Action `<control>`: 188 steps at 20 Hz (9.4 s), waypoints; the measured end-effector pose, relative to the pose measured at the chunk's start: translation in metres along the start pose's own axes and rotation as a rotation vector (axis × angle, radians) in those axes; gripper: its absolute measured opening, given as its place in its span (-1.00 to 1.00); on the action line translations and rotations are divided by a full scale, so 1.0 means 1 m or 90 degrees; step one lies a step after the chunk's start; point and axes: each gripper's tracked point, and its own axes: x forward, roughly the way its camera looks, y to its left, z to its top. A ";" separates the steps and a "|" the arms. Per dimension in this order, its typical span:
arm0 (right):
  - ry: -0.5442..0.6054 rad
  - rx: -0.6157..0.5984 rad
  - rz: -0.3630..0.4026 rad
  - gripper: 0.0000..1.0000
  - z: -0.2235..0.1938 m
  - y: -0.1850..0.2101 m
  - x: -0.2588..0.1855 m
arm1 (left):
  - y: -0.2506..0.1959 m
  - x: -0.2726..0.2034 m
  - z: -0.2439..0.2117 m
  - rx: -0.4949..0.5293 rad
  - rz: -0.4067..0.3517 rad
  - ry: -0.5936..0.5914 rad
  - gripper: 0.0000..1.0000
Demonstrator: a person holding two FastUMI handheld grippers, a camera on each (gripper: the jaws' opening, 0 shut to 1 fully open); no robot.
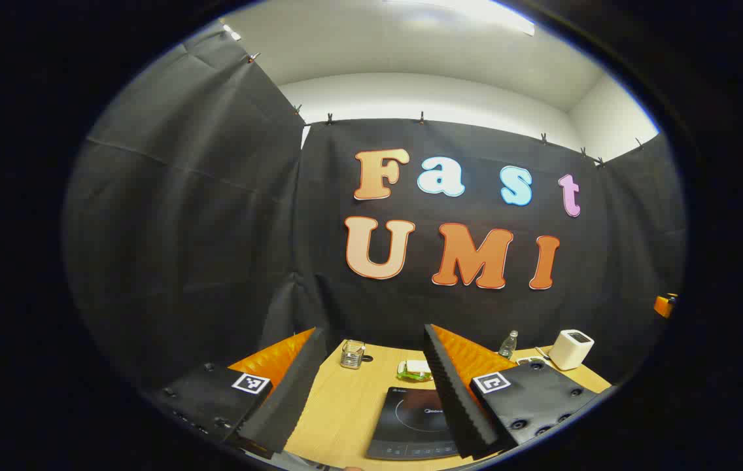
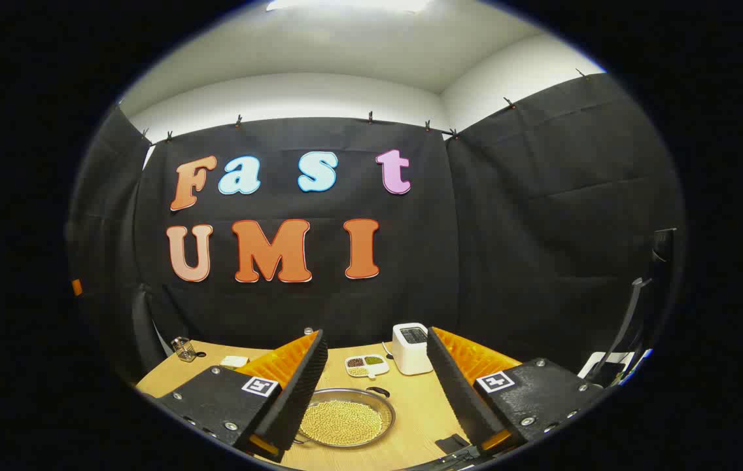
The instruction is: First push the handle of the pot to place it horizontally, then grasp the pot with both hands and set it on the induction cooktop.
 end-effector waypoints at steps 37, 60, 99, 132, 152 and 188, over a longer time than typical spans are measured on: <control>0.069 -0.048 0.021 -0.07 -0.033 0.007 0.004 | 0.003 0.010 0.011 0.034 0.004 -0.011 0.96; 0.364 -0.090 0.074 -1.00 -0.221 0.032 -0.012 | 0.014 0.005 -0.013 0.033 0.021 0.022 0.96; 0.630 -0.232 0.236 -1.00 -0.380 0.139 -0.014 | 0.086 -0.001 -0.043 0.053 0.156 0.068 0.94; 0.638 -0.209 0.268 -1.00 -0.395 0.203 0.020 | 0.105 -0.005 -0.033 0.059 0.172 0.033 0.94; 0.645 -0.161 0.247 -1.00 -0.401 0.236 0.048 | 0.119 -0.001 -0.040 0.049 0.217 0.026 0.96; 0.462 -0.099 0.101 -0.99 -0.310 0.132 0.084 | -0.021 0.082 -0.114 0.005 -0.010 0.068 0.94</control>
